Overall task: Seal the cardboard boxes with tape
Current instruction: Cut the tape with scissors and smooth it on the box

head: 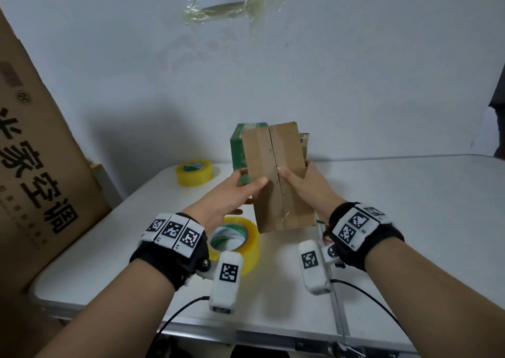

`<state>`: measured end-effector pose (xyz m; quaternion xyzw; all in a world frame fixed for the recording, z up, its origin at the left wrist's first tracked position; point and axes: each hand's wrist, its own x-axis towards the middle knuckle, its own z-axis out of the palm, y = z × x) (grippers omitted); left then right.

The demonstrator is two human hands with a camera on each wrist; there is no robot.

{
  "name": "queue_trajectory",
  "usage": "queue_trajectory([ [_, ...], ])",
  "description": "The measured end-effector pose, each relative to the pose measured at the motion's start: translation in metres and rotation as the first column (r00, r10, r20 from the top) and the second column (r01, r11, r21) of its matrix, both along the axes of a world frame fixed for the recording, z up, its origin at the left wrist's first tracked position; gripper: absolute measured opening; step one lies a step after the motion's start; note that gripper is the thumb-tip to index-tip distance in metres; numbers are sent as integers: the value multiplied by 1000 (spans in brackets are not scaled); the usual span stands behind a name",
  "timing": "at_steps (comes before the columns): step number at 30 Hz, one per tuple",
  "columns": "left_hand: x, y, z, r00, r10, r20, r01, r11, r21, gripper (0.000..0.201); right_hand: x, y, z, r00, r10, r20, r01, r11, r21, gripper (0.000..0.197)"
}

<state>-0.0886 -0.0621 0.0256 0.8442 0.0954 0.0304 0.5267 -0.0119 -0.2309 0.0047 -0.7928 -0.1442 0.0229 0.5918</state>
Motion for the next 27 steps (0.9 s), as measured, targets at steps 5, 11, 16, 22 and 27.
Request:
queue_trajectory([
  [5, 21, -17, 5, 979, 113, 169, -127, 989, 74, 75, -1, -3, -2, 995, -54, 79, 60, 996, -72, 68],
  [11, 36, -23, -4, 963, 120, 240, -158, 977, 146, 75, 4, -7, -4, 991, -69, 111, 78, 993, -84, 44],
  [16, 33, -18, -7, 961, 127, 246, -163, 978, 132, 70, 1, -3, -3, 994, -27, 108, 37, 995, -92, 49],
  [22, 33, -8, 5, 961, 190, 201, -183, 982, -53, 32, -2, -6, -17, 993, 113, 37, -114, 992, 48, 85],
  [27, 18, 9, 4, 981, 158, 113, -143, 982, -127, 32, 7, -12, -3, 1000, 8, -4, -9, 998, -69, 57],
])
